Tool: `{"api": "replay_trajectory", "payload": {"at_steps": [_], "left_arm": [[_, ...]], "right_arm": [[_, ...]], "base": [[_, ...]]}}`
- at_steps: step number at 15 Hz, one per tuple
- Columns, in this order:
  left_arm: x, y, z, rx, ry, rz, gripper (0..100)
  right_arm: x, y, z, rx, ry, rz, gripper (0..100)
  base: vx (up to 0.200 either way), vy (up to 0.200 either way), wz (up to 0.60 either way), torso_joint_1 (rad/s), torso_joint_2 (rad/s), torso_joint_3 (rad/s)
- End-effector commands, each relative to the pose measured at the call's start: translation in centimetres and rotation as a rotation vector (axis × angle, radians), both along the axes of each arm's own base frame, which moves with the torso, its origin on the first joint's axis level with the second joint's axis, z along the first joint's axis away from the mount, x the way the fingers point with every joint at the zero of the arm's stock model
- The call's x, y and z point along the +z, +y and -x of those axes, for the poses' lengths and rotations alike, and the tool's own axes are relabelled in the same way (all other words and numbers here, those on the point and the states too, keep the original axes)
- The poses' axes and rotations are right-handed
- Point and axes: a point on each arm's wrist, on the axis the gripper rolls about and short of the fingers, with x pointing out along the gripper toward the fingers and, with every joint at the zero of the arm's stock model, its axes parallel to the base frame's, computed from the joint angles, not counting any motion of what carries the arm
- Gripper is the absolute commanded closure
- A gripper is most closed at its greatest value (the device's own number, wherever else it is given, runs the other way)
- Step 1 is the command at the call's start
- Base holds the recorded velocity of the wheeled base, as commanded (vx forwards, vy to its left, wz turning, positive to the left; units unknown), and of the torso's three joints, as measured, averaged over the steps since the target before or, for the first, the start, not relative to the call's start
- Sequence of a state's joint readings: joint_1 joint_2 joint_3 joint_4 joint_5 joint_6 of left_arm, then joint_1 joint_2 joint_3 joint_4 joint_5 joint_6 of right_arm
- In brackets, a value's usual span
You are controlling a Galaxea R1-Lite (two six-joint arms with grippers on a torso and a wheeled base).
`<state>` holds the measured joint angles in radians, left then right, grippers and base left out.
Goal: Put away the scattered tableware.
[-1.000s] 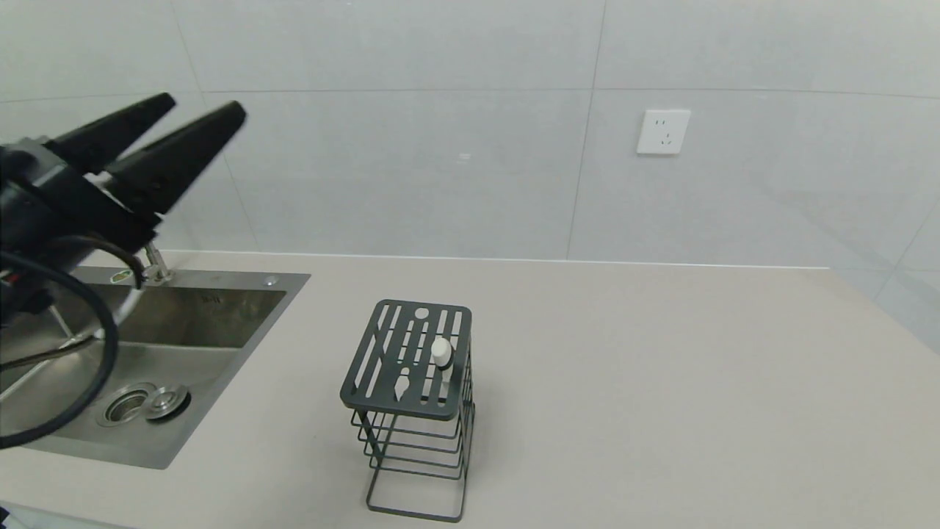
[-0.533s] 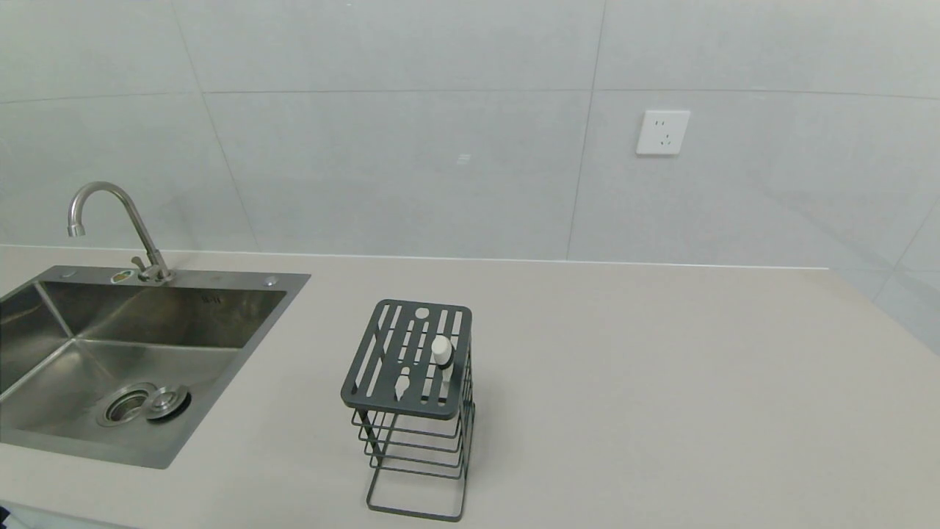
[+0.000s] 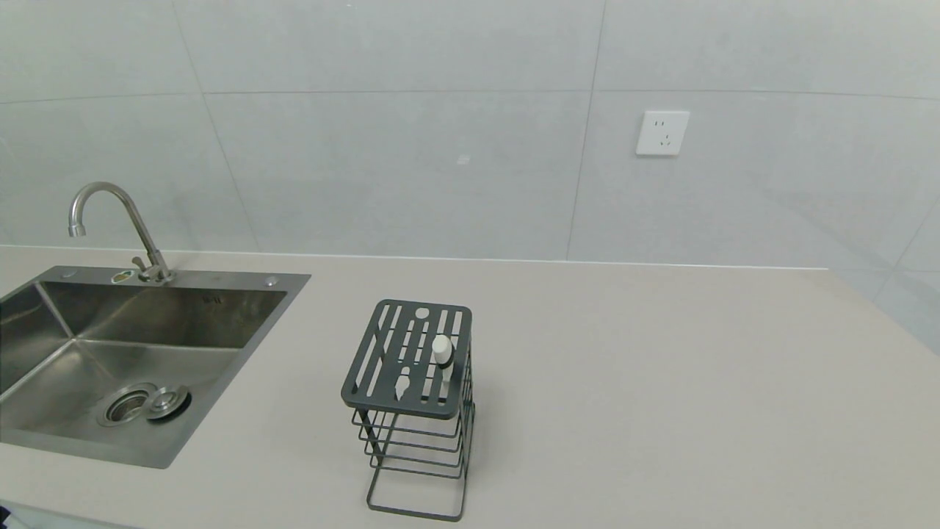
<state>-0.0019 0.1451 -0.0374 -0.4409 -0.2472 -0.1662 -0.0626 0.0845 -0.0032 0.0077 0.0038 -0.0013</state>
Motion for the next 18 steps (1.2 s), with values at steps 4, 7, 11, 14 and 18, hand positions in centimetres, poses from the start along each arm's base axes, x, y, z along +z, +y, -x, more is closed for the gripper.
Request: {"api": "replay_trajectory", "payload": {"at_steps": [4,7,11,14,18], "left_arm": [[-5.3,0.3,0.4,0.166,0.272,-0.054,0],[-5.6,0.4,0.4,0.217,0.291,-0.113,0],[-5.8,0.4,0.4,0.223,0.307,-0.139,0],[-5.7,0.4,0.4,0.223,0.305,-0.138,0],[-5.7,0.4,0.4,0.223,0.305,-0.138,0]], "right_arm": [[0.0,0.0,0.0,0.000,0.002,0.000,0],[0.0,0.0,0.0,0.000,0.002,0.000,0],[0.0,0.0,0.0,0.002,0.002,0.000,0],[0.0,0.0,0.0,0.000,0.003,0.000,0],[0.0,0.0,0.0,0.000,0.002,0.000,0]], "base": [[0.000,0.000,0.00,0.000,0.00,0.000],[0.000,0.000,0.00,0.000,0.00,0.000],[0.000,0.000,0.00,0.000,0.00,0.000],[0.000,0.000,0.00,0.000,0.00,0.000],[0.000,0.000,0.00,0.000,0.00,0.000]]}}
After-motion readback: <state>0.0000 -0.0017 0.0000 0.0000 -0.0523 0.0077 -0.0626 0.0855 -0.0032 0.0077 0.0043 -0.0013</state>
